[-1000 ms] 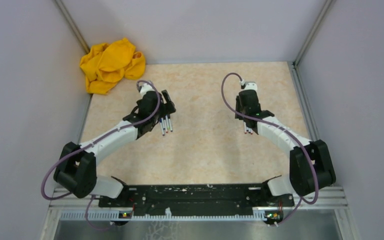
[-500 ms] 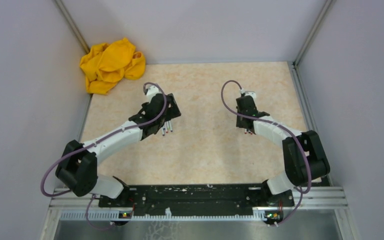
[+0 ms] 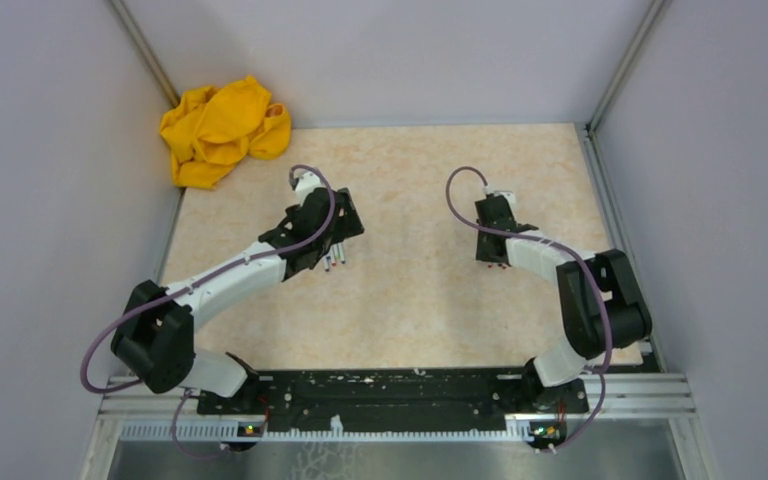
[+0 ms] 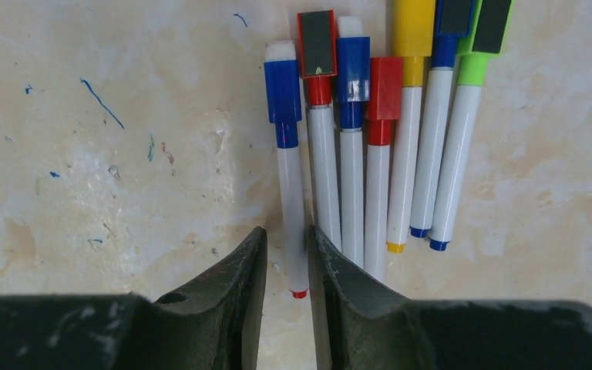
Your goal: Open the pen caps
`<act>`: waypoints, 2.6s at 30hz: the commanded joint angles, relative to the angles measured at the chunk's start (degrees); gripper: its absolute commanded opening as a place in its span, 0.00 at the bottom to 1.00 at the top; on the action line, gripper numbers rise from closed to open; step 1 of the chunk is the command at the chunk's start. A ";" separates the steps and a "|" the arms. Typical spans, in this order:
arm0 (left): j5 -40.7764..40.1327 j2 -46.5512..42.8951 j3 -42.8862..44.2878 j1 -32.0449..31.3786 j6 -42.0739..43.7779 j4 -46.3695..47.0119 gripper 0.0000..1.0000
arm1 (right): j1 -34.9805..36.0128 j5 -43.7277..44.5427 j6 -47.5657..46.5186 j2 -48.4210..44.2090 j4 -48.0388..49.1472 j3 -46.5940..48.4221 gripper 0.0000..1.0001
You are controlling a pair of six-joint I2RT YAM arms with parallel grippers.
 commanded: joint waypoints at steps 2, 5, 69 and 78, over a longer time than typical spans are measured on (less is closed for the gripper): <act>0.41 -1.43 1.57 -0.52 0.77 0.35 0.99 | -0.36 -0.62 0.57 1.55 0.56 1.68 0.26; 0.31 -1.75 1.57 -0.54 0.90 0.38 0.99 | -0.53 -0.86 0.57 2.30 0.33 2.17 0.26; 38.19 14.74 -0.51 2.14 -20.49 27.37 0.45 | 10.80 -42.99 0.14 -6.28 16.40 1.28 0.00; 39.12 13.64 -0.99 2.28 -21.68 29.31 0.36 | 11.79 -43.67 0.62 -4.46 17.19 2.12 0.00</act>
